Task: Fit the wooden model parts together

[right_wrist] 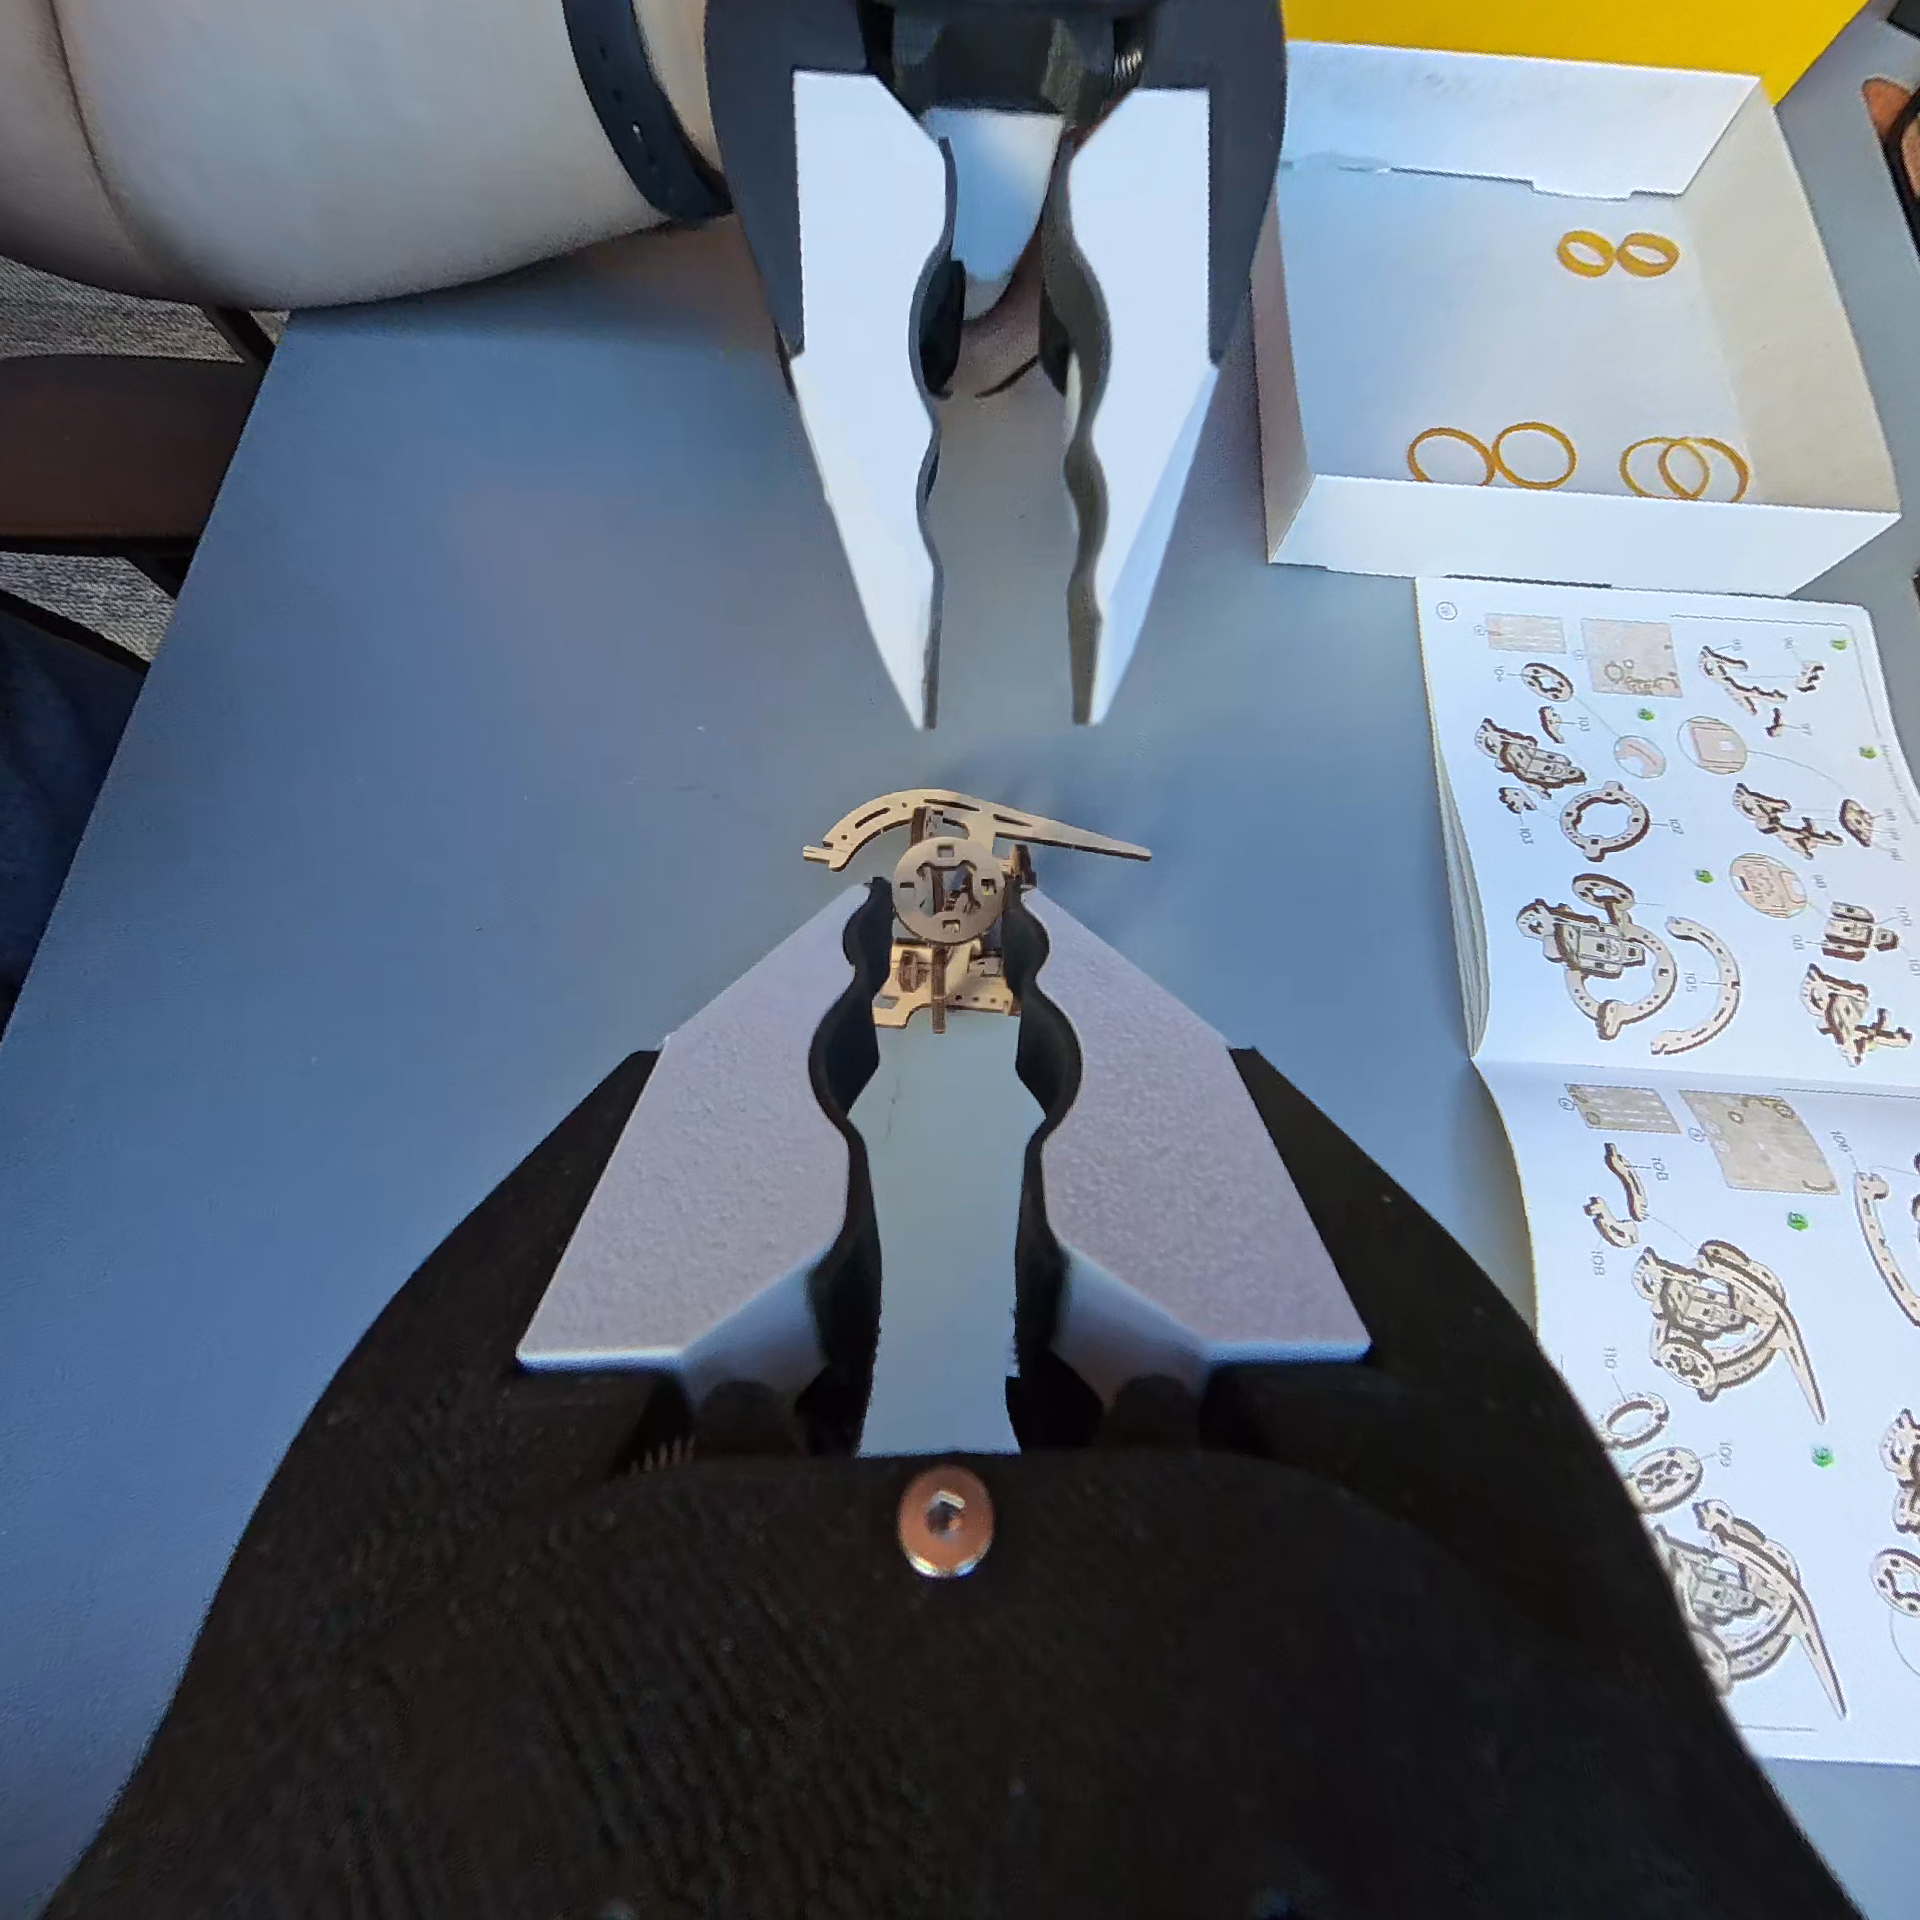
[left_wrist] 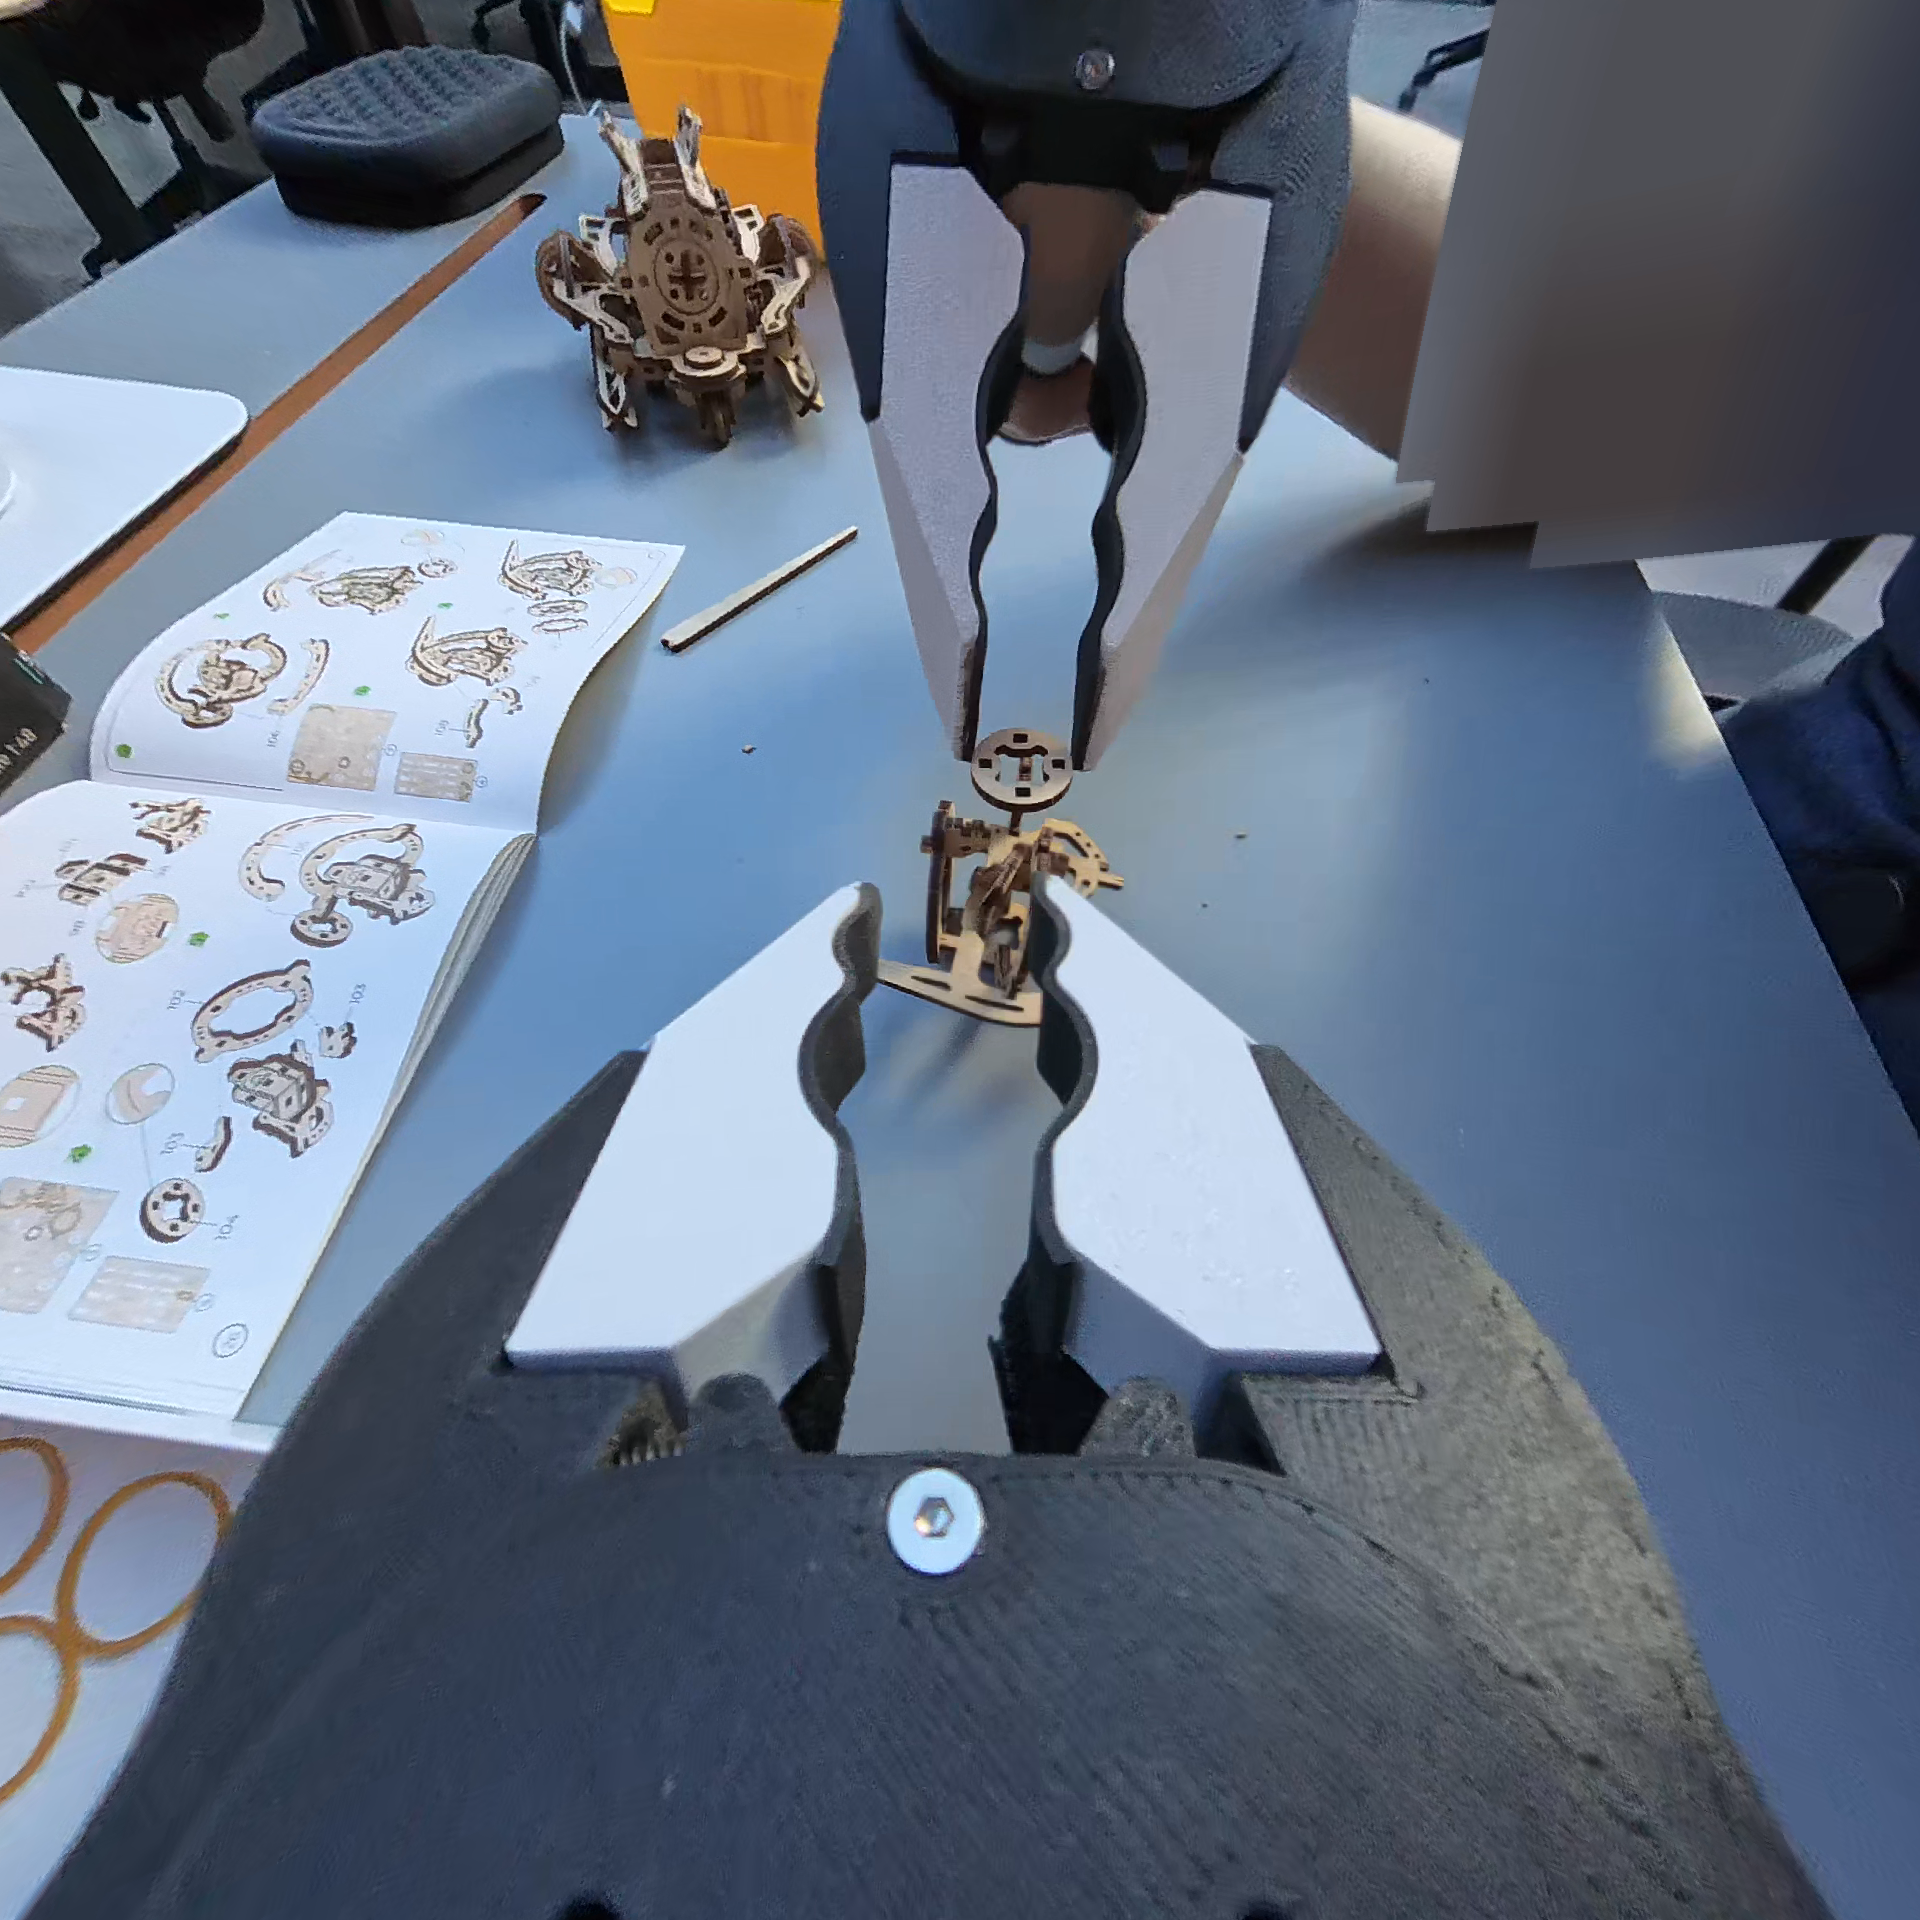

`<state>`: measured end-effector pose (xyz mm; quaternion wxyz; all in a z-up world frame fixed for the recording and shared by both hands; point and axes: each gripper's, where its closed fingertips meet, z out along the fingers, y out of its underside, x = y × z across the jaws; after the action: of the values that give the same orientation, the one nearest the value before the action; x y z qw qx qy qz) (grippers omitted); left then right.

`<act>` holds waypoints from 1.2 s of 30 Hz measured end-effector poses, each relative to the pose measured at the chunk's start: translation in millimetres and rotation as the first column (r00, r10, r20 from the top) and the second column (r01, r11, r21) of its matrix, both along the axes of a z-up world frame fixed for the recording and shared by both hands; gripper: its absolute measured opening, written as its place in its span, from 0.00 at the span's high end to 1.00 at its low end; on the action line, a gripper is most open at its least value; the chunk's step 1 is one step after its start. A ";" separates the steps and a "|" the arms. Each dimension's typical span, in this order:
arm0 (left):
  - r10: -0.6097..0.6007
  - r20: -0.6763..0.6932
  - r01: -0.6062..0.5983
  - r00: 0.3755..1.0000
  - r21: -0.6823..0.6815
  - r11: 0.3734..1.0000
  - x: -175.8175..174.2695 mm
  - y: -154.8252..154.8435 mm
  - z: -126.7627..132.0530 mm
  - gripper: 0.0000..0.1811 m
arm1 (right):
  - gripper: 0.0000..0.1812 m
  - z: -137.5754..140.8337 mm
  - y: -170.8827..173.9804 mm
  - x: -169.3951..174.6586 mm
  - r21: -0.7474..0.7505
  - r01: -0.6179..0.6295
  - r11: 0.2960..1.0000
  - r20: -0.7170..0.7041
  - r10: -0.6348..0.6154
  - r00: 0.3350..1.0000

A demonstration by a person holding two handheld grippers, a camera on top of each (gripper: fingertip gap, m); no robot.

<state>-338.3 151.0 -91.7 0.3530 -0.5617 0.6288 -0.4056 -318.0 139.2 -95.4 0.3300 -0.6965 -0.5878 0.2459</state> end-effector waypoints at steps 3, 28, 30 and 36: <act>-0.020 -0.001 0.020 1.000 0.022 1.000 -4.7 -4.8 5.6 0.88 | 0.89 0.8 -1.2 0.3 0.036 0.001 0.999 0.005 -0.001 1.000; -0.061 -0.049 0.065 0.997 0.065 0.996 12.8 -17.9 -12.4 0.82 | 0.89 7.6 -4.5 19.1 0.036 -0.022 0.999 -0.032 0.023 0.999; -0.054 -0.040 0.057 0.998 0.071 0.996 14.4 -17.3 -11.5 0.76 | 0.89 9.5 -5.7 20.1 0.002 -0.025 1.000 -0.061 0.025 0.998; -0.062 -0.063 0.066 0.996 0.073 0.995 15.8 -19.1 -18.3 0.79 | 0.89 -4.8 1.7 23.2 -0.004 0.003 1.000 -0.022 -0.003 1.000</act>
<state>-322.5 132.0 -110.0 0.3415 -0.5396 0.6716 -0.3757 -294.8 140.9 -100.2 0.3357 -0.6953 -0.5825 0.2541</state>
